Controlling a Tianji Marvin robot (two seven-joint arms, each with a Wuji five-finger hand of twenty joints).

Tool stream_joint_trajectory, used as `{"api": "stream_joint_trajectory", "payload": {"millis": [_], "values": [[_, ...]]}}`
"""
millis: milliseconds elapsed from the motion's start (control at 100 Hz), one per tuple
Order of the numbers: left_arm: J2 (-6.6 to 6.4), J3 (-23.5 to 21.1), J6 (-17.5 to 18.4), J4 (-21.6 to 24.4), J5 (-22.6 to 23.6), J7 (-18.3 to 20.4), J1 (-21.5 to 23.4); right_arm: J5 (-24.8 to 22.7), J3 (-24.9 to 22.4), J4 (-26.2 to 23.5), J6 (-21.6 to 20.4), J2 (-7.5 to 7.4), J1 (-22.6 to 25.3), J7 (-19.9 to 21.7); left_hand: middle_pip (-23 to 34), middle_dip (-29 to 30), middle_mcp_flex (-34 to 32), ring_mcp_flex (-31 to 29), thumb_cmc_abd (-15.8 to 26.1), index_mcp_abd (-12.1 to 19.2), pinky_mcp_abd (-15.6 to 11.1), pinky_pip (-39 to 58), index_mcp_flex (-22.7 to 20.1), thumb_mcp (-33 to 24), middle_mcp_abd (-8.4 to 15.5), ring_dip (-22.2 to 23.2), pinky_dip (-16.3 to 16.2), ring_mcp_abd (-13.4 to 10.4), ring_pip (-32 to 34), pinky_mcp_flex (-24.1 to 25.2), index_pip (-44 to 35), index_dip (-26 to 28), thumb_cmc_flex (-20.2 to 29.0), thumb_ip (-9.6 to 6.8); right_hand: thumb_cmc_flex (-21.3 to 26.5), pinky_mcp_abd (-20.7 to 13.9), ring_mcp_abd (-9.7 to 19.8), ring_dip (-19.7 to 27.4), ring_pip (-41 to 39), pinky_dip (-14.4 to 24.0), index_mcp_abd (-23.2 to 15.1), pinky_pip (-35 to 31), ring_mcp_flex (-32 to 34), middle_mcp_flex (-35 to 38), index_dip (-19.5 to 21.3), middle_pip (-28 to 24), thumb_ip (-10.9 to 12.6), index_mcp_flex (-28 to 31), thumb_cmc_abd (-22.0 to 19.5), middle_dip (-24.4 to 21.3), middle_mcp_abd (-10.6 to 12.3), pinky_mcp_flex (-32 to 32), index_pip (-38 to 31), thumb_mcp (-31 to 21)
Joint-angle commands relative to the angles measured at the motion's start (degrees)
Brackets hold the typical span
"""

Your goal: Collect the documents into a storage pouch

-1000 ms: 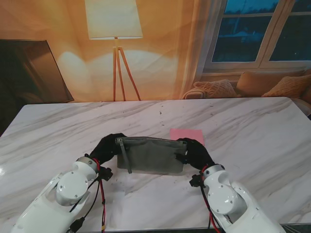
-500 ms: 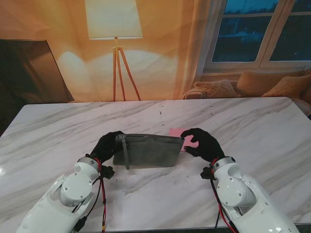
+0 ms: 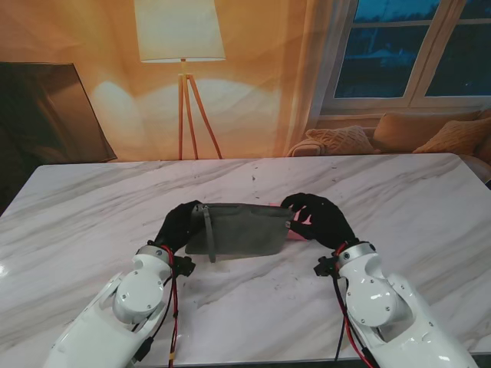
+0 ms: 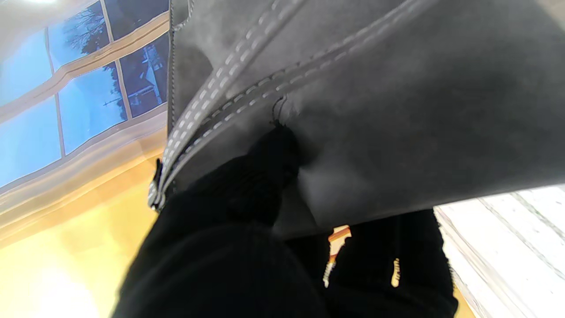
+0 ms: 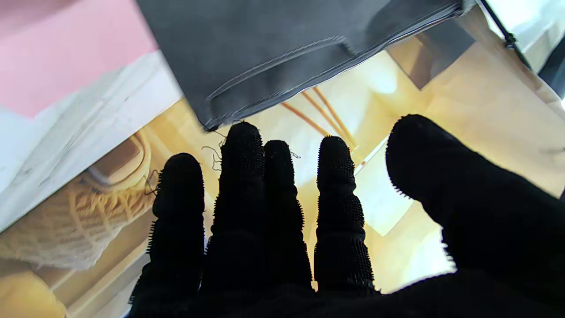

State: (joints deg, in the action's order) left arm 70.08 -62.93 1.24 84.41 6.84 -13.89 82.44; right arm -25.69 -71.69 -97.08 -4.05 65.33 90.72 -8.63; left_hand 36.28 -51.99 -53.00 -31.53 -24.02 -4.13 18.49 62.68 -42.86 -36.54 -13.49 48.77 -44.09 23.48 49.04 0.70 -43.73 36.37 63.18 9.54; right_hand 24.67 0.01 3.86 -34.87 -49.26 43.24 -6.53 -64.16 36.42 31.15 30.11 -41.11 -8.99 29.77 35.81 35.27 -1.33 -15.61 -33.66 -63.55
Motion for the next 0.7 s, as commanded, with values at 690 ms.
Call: {"api": "stream_joint_trajectory", "payload": {"millis": [690], "values": [[-1.25, -0.92, -0.64, 4.57, -2.48, 7.81, 2.46, 9.28, 12.16, 1.04, 3.74, 1.5, -1.62, 3.57, -2.01, 6.76, -9.4, -3.69, -1.08, 2.0, -0.3, 7.63, -6.9, -8.81, -1.07, -3.64, 1.3, 3.5, 0.84, -3.98, -5.98, -0.55, -1.99, 1.93, -3.14, -0.26, 2.88, -6.54, -17.91, 2.09, 2.36, -14.01, 9.61, 6.12, -0.5, -9.04, 1.7, 2.79, -2.33, 8.82, -1.43, -6.49, 0.38, 1.86]]}}
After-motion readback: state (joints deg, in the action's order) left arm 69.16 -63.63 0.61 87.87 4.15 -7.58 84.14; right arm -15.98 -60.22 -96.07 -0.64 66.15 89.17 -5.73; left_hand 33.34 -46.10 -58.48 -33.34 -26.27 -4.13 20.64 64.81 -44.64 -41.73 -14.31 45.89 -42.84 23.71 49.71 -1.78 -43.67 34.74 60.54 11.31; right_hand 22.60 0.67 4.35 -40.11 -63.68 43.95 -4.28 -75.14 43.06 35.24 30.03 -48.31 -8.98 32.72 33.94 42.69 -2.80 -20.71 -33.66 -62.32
